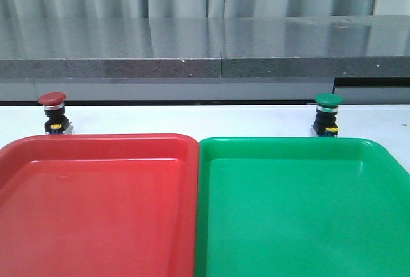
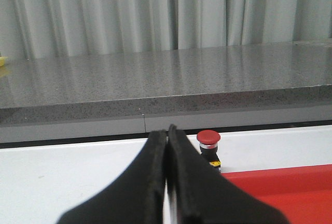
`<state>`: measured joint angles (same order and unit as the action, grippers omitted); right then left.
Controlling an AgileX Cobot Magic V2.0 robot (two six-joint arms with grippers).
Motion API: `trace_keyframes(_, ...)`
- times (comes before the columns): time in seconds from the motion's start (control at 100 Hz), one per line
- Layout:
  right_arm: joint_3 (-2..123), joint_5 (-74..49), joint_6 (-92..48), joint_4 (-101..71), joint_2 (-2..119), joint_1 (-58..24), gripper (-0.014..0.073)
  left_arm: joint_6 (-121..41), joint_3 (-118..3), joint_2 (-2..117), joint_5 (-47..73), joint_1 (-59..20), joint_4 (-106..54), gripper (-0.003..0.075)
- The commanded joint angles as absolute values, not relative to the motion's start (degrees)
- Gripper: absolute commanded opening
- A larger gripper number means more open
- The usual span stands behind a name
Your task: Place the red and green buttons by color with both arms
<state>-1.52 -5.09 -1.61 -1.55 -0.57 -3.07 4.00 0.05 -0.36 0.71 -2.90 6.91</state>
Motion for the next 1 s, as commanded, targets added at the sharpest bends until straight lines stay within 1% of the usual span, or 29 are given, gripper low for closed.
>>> trace_keyframes(0.0,-0.8,-0.3,-1.8,-1.3,-1.8,-2.8,-0.0067,4.5,2.5,-2.0,-4.1,-3.3,6.7,-0.0019)
trace_keyframes(0.42,-0.8,-0.3,-1.8,-1.3,-1.8,-2.8,-0.0067,4.5,2.3,-2.0,-4.1,-3.3,6.5,-0.0019)
trace_keyframes(0.59,-0.8,-0.3,-1.8,-1.3,-1.8,-2.8,-0.0067,4.5,-1.2,-1.4,-2.8,-3.3,6.1,-0.0019)
trace_keyframes(0.75,-0.8,-0.3,-1.8,-1.3,-1.8,-2.8,-0.0067,4.5,-9.8,3.3,7.7,-3.3,3.7,-0.002)
trace_keyframes(0.99,-0.8,-0.3,-1.8,-1.3,-1.8,-2.8,-0.0067,4.5,-25.3,18.7,21.1,-3.3,1.4,-0.0019)
